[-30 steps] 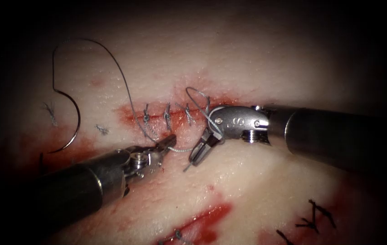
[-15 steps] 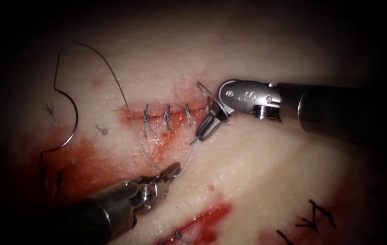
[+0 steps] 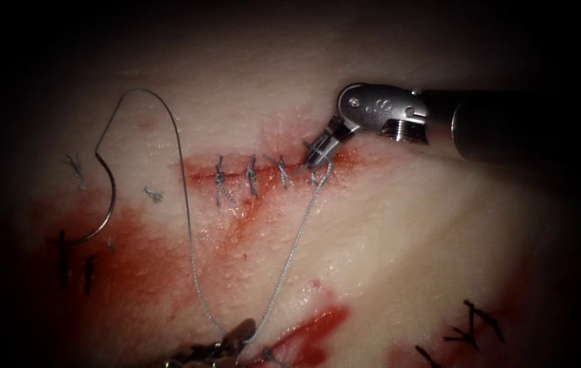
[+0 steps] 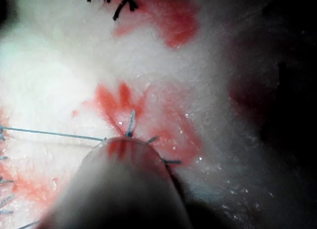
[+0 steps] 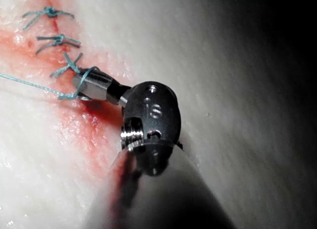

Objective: Wound Closure

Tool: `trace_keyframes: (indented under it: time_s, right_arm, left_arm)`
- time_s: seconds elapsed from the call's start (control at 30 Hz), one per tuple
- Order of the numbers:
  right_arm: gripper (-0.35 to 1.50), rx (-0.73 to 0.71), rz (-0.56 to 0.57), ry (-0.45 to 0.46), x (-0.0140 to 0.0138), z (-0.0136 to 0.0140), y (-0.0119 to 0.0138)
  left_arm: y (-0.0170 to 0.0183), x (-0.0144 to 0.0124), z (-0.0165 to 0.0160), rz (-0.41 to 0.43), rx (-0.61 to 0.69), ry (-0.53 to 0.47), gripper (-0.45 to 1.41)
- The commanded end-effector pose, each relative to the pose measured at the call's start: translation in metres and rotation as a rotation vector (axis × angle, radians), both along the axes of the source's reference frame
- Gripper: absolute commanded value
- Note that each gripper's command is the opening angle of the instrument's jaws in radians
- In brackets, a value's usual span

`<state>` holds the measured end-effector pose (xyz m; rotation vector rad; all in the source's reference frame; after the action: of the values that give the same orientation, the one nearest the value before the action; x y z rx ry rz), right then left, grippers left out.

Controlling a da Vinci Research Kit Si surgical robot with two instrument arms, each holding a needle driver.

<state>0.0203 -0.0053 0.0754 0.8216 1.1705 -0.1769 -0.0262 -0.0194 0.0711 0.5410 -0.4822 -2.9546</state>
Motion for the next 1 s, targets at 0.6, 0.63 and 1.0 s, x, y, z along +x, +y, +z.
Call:
trace_keyframes:
  time_s: [0.6,0.63,1.0]
  right_arm:
    - [-0.35,-0.041,0.025,-0.076,0.0012,0.0023,0.0054]
    - [-0.35,-0.041,0.027,-0.077,0.0013,0.0023,0.0055]
    - [-0.35,-0.057,0.061,-0.113,0.0019,0.0028,0.0063]
  left_arm:
    - [-0.0077,0.0004,-0.0041,0.087,0.050,-0.014,-0.45]
    - [-0.0083,0.0004,-0.0038,0.094,0.058,-0.011,-0.45]
    - [-0.0120,0.0009,-0.0040,0.125,0.081,0.011,-0.45]
